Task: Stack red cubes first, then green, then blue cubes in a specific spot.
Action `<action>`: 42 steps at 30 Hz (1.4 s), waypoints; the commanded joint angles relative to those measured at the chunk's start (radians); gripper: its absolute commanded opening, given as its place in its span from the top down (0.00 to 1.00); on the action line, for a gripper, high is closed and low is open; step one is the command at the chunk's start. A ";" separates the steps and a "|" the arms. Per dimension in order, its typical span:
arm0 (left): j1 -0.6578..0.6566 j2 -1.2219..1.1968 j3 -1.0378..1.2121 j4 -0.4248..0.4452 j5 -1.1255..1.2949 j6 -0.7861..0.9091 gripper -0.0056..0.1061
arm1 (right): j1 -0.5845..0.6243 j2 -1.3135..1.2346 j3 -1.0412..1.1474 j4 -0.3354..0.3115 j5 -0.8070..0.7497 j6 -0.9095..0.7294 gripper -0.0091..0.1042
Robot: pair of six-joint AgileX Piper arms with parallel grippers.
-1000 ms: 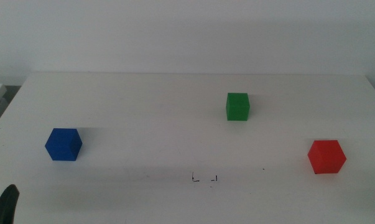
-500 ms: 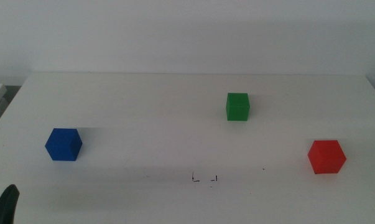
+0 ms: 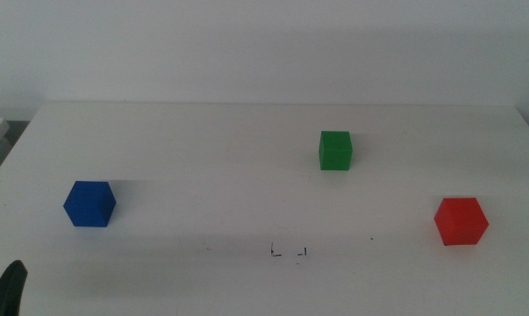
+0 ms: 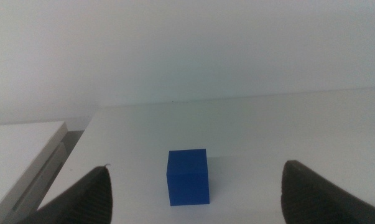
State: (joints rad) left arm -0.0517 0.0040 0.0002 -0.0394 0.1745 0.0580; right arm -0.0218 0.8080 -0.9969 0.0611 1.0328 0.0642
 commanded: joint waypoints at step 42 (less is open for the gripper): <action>0.001 -0.004 0.000 -0.001 -0.014 -0.002 0.13 | 0.250 0.682 -0.342 -0.206 0.188 0.075 0.12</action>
State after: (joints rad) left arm -0.0517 0.0040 0.0002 -0.0394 0.1745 0.0580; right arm 0.2370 1.4602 -1.3297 -0.1358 1.2165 0.1344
